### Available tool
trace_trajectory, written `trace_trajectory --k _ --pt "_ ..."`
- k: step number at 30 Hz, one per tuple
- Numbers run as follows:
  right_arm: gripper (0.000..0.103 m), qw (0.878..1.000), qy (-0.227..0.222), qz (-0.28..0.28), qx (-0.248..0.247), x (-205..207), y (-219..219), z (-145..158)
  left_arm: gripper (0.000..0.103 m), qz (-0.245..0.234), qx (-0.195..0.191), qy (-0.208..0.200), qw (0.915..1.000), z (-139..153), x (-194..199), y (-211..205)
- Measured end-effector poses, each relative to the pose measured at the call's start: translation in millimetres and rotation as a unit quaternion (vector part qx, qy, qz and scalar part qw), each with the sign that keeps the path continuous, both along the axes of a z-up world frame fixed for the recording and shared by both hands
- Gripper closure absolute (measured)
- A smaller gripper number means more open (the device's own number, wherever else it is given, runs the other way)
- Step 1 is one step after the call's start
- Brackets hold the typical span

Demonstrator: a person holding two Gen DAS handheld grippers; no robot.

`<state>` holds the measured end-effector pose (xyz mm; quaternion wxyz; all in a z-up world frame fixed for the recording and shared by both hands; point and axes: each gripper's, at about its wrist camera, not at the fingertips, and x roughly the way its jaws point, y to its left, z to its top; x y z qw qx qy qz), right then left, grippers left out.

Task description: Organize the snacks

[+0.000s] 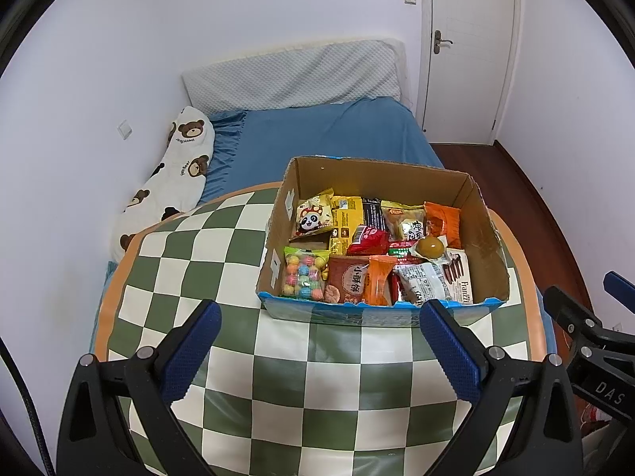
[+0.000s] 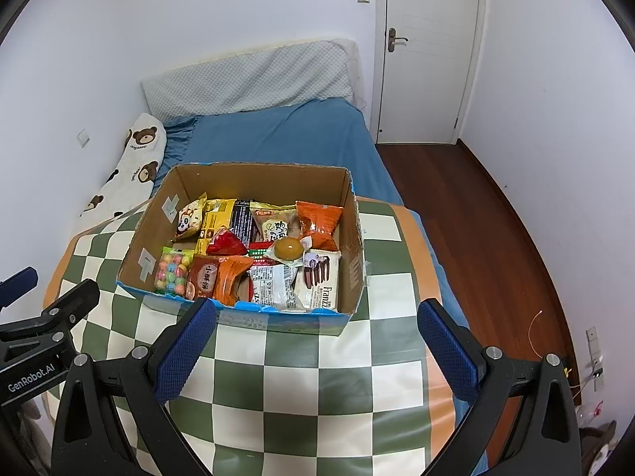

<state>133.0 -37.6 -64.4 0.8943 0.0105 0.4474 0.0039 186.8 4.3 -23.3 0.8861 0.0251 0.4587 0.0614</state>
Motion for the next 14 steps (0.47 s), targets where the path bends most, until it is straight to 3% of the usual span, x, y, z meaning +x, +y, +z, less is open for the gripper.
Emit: trace_trajectory --k 14 --pt "0.0 1.0 -0.001 -0.001 0.0 1.2 -0.2 0.3 0.001 -0.001 0.004 -0.006 1.0 0.5 1.2 0.1"
